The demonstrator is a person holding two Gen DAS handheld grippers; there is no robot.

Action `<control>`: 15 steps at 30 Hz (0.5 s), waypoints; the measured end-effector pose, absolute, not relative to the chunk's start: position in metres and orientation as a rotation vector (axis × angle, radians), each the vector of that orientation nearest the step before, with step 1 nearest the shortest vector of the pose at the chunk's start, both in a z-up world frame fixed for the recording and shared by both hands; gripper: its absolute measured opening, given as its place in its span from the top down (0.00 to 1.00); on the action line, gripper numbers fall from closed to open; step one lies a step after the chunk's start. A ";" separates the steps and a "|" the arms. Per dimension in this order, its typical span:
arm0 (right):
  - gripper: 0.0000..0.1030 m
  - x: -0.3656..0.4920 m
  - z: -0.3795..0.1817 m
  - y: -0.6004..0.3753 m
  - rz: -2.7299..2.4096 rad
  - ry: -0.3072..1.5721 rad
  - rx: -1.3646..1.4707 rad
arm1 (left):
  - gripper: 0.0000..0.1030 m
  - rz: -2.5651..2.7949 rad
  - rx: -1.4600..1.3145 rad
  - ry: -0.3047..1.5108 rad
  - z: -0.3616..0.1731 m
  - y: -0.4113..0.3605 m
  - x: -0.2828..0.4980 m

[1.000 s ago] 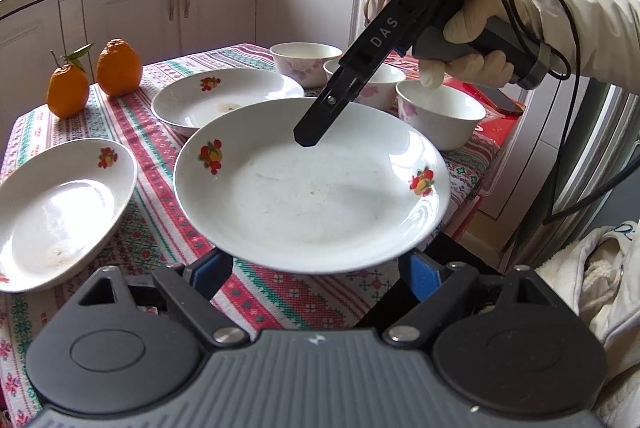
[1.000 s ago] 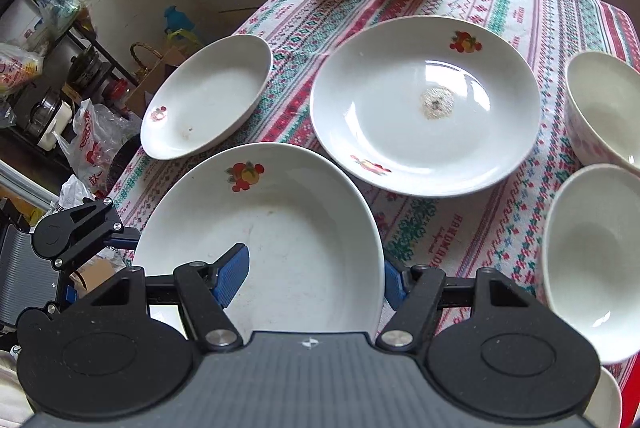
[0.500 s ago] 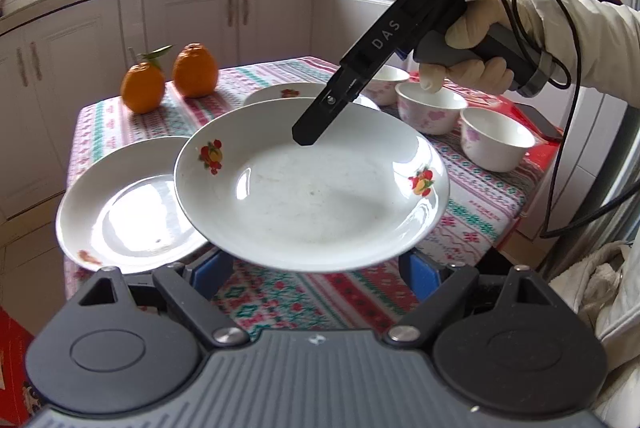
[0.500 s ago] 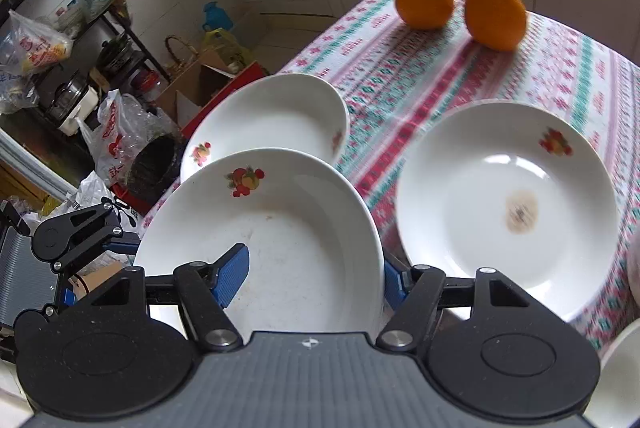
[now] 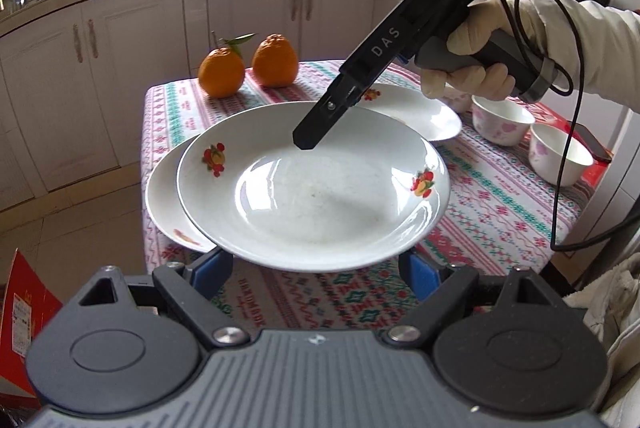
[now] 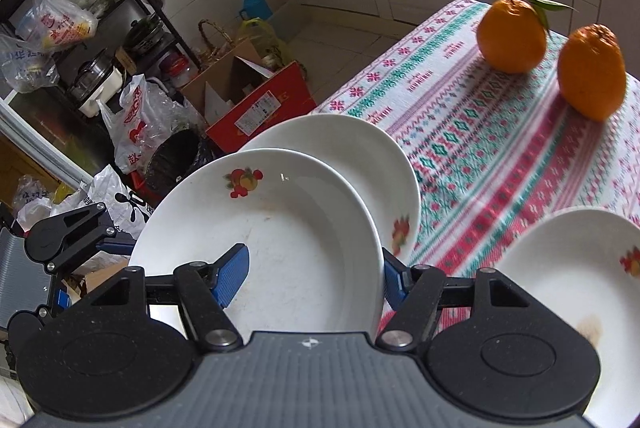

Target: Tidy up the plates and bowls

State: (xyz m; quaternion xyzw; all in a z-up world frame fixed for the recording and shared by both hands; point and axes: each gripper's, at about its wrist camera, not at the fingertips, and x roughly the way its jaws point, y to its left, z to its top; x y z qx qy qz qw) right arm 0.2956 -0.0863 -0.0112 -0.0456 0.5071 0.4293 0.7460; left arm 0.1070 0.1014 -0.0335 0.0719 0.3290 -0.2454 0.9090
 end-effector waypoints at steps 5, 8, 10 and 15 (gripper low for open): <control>0.29 0.308 -0.019 -0.074 0.946 1.115 -0.098 | 0.13 -0.491 0.117 0.685 -0.038 0.111 0.115; 0.29 0.314 -0.023 -0.071 0.944 1.122 -0.089 | 0.13 -0.486 0.111 0.689 -0.040 0.114 0.119; 0.29 0.317 -0.025 -0.070 0.940 1.125 -0.087 | 0.13 -0.485 0.109 0.688 -0.041 0.115 0.121; 0.29 0.323 -0.028 -0.068 0.934 1.128 -0.084 | 0.13 -0.485 0.100 0.690 -0.042 0.115 0.127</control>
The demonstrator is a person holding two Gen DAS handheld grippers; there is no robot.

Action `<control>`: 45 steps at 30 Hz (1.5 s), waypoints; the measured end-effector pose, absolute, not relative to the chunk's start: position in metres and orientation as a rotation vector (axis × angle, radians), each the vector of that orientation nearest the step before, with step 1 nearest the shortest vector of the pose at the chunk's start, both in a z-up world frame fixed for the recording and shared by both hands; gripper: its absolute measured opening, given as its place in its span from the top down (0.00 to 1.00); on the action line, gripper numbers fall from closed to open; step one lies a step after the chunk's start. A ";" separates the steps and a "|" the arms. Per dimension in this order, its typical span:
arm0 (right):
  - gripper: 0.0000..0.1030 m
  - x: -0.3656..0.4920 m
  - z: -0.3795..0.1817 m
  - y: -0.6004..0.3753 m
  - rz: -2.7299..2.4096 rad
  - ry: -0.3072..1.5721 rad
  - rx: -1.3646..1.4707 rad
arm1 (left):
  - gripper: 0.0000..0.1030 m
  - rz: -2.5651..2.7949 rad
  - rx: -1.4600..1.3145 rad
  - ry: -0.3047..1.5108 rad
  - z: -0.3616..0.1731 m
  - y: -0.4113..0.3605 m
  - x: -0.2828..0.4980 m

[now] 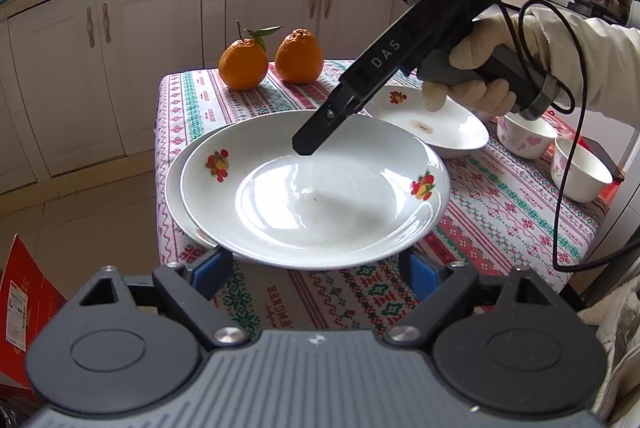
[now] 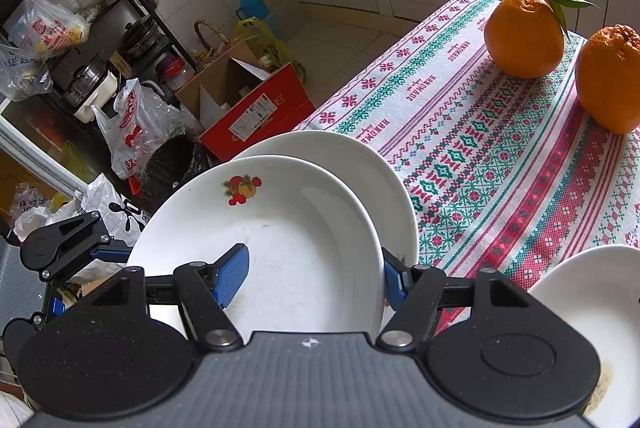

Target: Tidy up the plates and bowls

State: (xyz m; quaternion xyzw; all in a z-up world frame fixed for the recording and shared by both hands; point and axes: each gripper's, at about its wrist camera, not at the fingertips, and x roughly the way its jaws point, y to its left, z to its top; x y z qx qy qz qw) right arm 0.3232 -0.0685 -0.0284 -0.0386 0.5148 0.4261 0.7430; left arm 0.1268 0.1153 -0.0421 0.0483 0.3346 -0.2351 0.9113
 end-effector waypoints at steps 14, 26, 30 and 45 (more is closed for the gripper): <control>0.29 0.326 -0.031 -0.068 0.916 1.132 -0.097 | 0.13 -0.478 0.083 0.709 -0.047 0.122 0.139; 0.29 0.320 -0.027 -0.076 0.904 1.135 -0.090 | 0.13 -0.473 0.074 0.719 -0.050 0.127 0.146; 0.29 0.317 -0.024 -0.079 0.900 1.131 -0.088 | 0.13 -0.467 0.081 0.714 -0.052 0.127 0.147; 0.29 0.301 -0.017 -0.089 0.872 1.112 -0.094 | 0.12 -0.453 0.101 0.690 -0.051 0.124 0.142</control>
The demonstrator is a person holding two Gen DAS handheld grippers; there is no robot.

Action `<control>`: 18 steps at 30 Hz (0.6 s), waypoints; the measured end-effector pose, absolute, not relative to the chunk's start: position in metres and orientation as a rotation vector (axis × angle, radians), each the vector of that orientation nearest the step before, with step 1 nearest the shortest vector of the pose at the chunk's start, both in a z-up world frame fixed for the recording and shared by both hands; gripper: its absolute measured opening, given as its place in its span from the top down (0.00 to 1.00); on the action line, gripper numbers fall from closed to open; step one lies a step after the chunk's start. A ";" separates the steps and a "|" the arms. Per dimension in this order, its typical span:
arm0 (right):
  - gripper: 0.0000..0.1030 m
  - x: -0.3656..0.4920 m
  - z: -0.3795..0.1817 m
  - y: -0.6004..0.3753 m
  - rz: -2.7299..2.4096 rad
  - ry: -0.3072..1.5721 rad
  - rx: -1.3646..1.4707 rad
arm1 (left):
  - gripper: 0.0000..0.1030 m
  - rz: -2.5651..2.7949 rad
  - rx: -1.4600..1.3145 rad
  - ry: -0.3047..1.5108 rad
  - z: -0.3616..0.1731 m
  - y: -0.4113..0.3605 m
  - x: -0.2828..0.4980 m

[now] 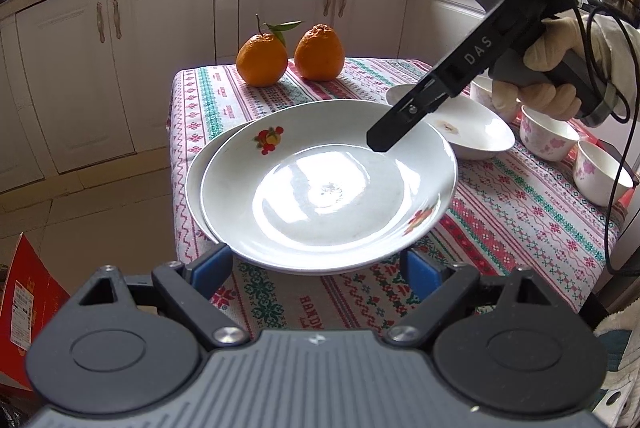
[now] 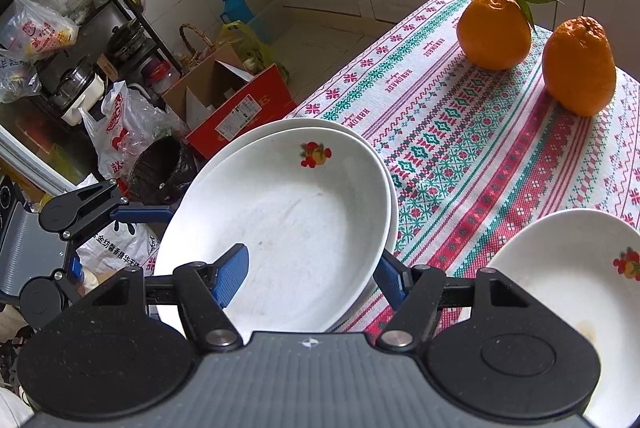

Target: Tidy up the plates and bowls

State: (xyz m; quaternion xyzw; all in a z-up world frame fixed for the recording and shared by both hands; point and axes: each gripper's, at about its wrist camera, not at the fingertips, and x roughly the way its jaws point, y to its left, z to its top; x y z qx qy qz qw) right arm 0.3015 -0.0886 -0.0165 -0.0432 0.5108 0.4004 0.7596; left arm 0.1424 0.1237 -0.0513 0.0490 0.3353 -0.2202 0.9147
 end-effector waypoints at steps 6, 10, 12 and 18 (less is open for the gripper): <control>0.28 0.296 -0.018 -0.090 0.867 1.117 -0.098 | 0.12 -0.438 0.106 0.688 -0.052 0.122 0.141; 0.28 0.291 -0.019 -0.091 0.857 1.117 -0.091 | 0.12 -0.428 0.112 0.687 -0.052 0.120 0.140; 0.28 0.288 -0.019 -0.092 0.854 1.112 -0.093 | 0.12 -0.424 0.115 0.685 -0.051 0.120 0.139; 0.19 0.283 -0.022 -0.094 0.847 1.105 -0.098 | 0.10 -0.411 0.102 0.667 -0.050 0.120 0.136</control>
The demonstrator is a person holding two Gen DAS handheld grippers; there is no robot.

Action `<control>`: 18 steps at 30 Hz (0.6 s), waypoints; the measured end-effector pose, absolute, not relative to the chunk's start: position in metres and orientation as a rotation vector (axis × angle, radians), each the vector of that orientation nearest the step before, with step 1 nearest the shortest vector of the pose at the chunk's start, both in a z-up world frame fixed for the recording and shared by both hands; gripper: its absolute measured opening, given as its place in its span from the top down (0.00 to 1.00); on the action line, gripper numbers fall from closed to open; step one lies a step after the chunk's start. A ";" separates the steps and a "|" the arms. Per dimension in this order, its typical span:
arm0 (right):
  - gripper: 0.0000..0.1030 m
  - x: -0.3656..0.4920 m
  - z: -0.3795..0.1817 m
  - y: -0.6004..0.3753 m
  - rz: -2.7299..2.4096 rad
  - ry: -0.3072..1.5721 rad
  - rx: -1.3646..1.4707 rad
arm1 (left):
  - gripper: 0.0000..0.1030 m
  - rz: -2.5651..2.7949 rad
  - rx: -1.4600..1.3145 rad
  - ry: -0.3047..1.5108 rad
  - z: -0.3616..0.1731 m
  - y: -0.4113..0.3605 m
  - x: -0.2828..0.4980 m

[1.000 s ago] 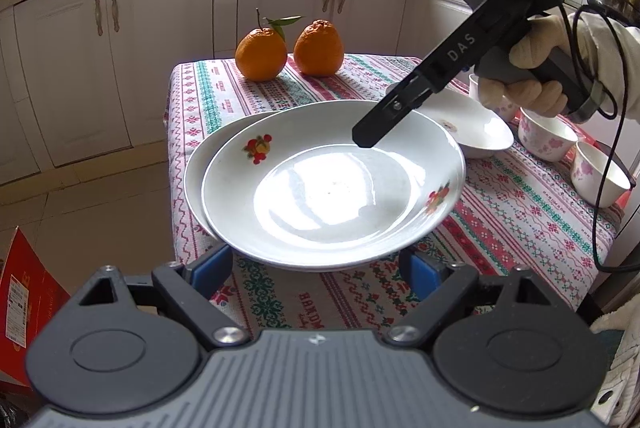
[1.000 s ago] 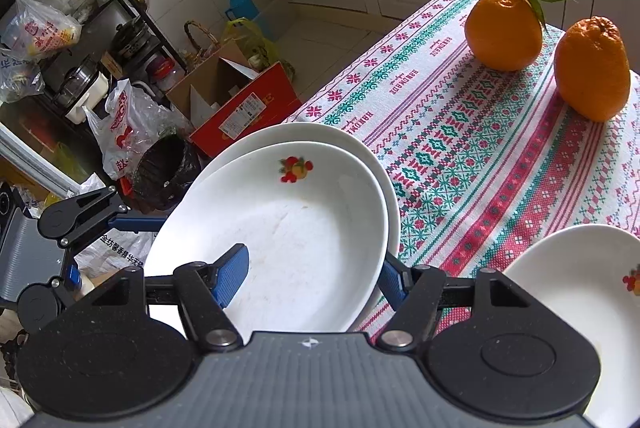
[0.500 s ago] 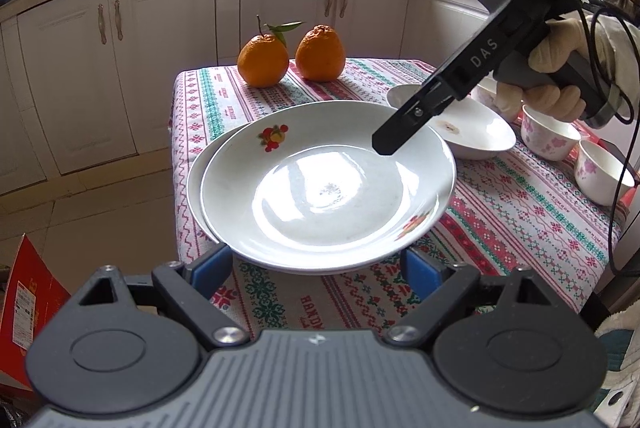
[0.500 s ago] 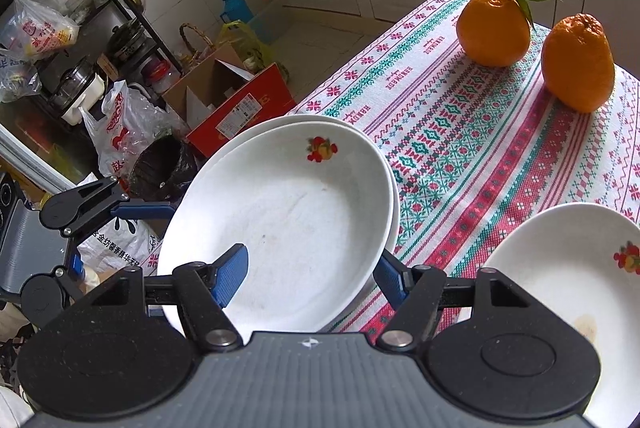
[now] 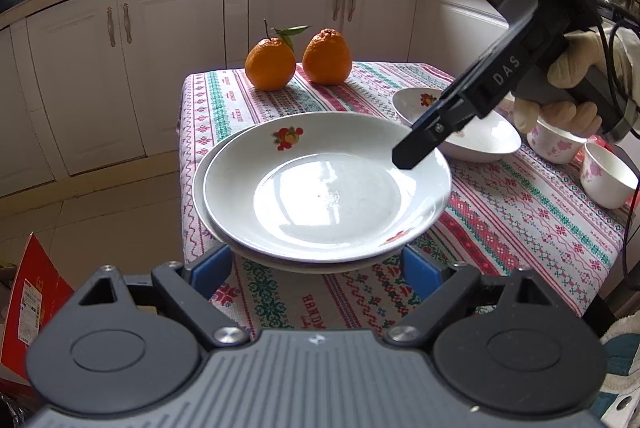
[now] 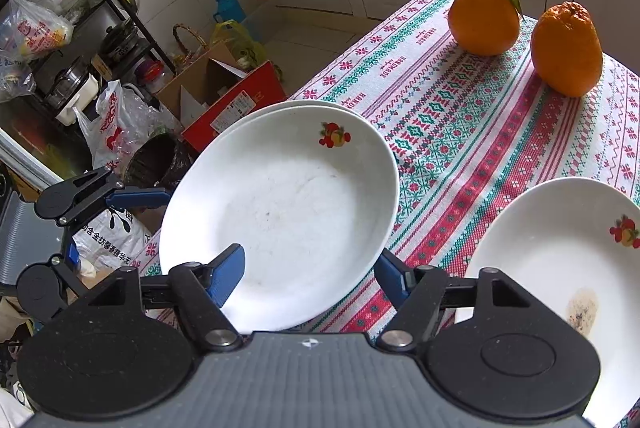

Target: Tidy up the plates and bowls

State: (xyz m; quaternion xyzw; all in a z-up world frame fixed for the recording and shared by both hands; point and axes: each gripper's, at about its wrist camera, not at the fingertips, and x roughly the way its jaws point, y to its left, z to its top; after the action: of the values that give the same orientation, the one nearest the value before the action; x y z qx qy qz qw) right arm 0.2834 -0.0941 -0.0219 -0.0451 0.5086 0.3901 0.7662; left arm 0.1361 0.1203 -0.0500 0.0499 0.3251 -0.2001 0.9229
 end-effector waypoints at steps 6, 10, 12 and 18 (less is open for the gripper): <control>0.07 0.269 -0.016 -0.096 0.867 1.069 -0.118 | 0.07 -0.392 0.104 0.641 -0.046 0.119 0.127; 0.04 0.256 -0.011 -0.102 0.849 1.038 -0.119 | 0.04 -0.375 0.097 0.605 -0.040 0.117 0.117; 0.01 0.245 -0.007 -0.105 0.821 1.011 -0.119 | 0.03 -0.359 0.096 0.585 -0.037 0.116 0.110; 0.00 0.206 0.001 -0.120 0.687 0.893 -0.117 | 0.01 -0.300 0.100 0.518 -0.025 0.110 0.093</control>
State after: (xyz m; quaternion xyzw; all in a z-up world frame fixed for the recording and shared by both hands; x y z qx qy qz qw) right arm 0.2063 -0.1197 0.0006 -0.0555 0.4232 0.3255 0.8437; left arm 0.0929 0.1099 -0.0252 0.0491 0.2551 -0.1479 0.9543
